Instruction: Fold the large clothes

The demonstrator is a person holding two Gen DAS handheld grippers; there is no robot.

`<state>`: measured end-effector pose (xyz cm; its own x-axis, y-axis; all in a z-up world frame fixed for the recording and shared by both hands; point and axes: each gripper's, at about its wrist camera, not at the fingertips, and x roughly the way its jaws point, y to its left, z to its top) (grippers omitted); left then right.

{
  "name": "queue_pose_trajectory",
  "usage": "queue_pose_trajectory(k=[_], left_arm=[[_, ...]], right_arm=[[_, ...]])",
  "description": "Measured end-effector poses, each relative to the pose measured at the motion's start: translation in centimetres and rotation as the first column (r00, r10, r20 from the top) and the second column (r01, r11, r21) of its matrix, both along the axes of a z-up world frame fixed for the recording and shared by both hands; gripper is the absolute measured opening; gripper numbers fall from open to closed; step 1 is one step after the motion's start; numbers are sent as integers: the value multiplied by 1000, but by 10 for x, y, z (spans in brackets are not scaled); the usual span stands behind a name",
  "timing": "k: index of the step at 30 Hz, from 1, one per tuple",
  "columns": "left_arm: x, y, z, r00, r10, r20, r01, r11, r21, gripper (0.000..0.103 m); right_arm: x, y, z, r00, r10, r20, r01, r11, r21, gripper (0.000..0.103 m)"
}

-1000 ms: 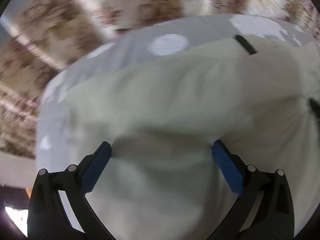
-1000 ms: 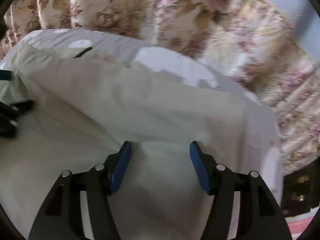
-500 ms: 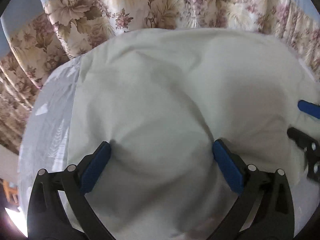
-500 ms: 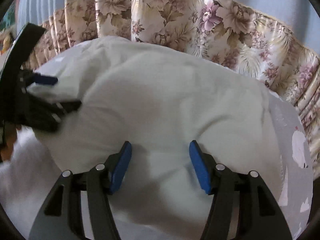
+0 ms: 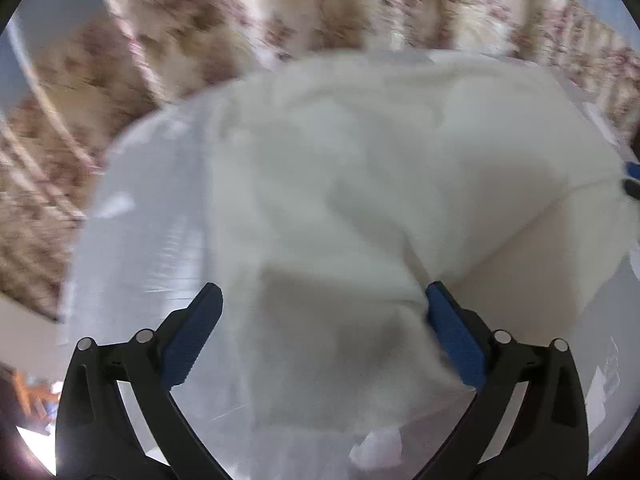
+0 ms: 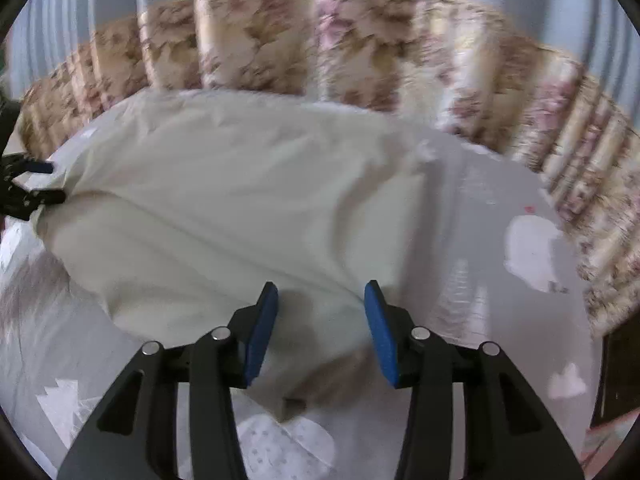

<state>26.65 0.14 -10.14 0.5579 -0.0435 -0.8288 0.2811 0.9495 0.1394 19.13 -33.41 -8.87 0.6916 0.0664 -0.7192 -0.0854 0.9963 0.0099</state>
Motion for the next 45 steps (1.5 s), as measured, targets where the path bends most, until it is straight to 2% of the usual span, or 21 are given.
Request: queue_pose_trajectory(k=[2, 3, 4, 5, 8, 11, 13, 16, 19, 20, 21, 23, 24, 25, 26, 27, 29, 32, 39, 43, 45], left_arm=[[-7, -7, 24, 999, 3, 40, 0, 997, -75, 100], [-11, -15, 37, 999, 9, 53, -2, 991, -131, 100], [-13, -21, 42, 998, 13, 56, -4, 988, -155, 100], [-15, -33, 46, 998, 11, 55, -1, 984, -176, 100], [-16, -68, 36, 999, 8, 46, 0, 986, -164, 100], [-7, -97, 14, 1000, -9, -27, 4, 988, -154, 100], [-1, -109, 6, 999, -4, -44, -3, 988, -151, 100], [14, -119, -1, 997, 22, -71, -35, 983, -182, 100], [26, -125, -8, 994, 67, -82, -84, 973, -214, 99], [27, -126, -10, 995, 74, -68, -87, 973, -213, 93], [27, -127, -14, 996, 59, -63, -72, 971, -229, 77], [23, -130, -15, 998, 52, -33, -58, 971, -230, 66], [19, -132, -12, 999, 45, -8, -46, 974, -221, 55], [17, -134, -10, 999, 39, 8, -37, 976, -216, 37], [13, -134, -5, 998, 46, 31, -39, 978, -205, 31], [10, -133, 0, 997, 50, 51, -39, 978, -207, 17], [7, -130, 7, 997, 43, 69, -25, 971, -240, 15], [9, -128, -5, 998, 43, 47, -30, 970, -240, 15], [6, -151, -30, 989, 33, 145, -18, 994, -106, 15], [5, -156, -33, 984, 36, 172, -22, 996, -84, 13], [6, -154, -34, 984, 36, 172, -19, 995, -99, 13]], right_arm=[[-4, -11, 19, 998, -37, 57, 29, 992, 125, 60], [-4, -12, 22, 996, -57, 67, 46, 987, 152, 75], [-3, -14, 23, 994, -77, 75, 62, 981, 184, 82], [0, -13, 22, 994, -83, 69, 67, 977, 201, 83], [8, -14, 3, 993, -120, 3, 116, 968, 223, 83], [10, -20, -15, 984, -170, -51, 177, 948, 265, 83], [4, -26, -25, 980, -184, -75, 199, 926, 320, 83], [-4, -33, -29, 974, -214, -68, 224, 905, 363, 83], [-14, -35, -29, 972, -234, -13, 219, 891, 398, 83], [-16, -35, -28, 970, -244, 0, 225, 892, 392, 83], [-17, -35, -28, 969, -245, 4, 225, 895, 386, 83], [-20, -34, -29, 970, -243, 8, 223, 901, 371, 83], [-20, -34, -29, 969, -245, 8, 226, 904, 362, 83], [-22, -34, -30, 969, -247, 7, 228, 907, 354, 83], [-24, -34, -31, 969, -248, 7, 229, 907, 354, 83], [-26, -33, -31, 968, -250, 7, 231, 905, 358, 83], [-28, -33, -34, 969, -248, -6, 233, 900, 370, 83], [-27, -30, -42, 967, -252, -44, 248, 885, 393, 83], [-19, -19, -56, 963, -260, -71, 268, 885, 381, 83], [-10, -12, -57, 968, -243, -70, 251, 894, 372, 82], [-4, -7, -58, 972, -222, -71, 233, 902, 364, 79]])
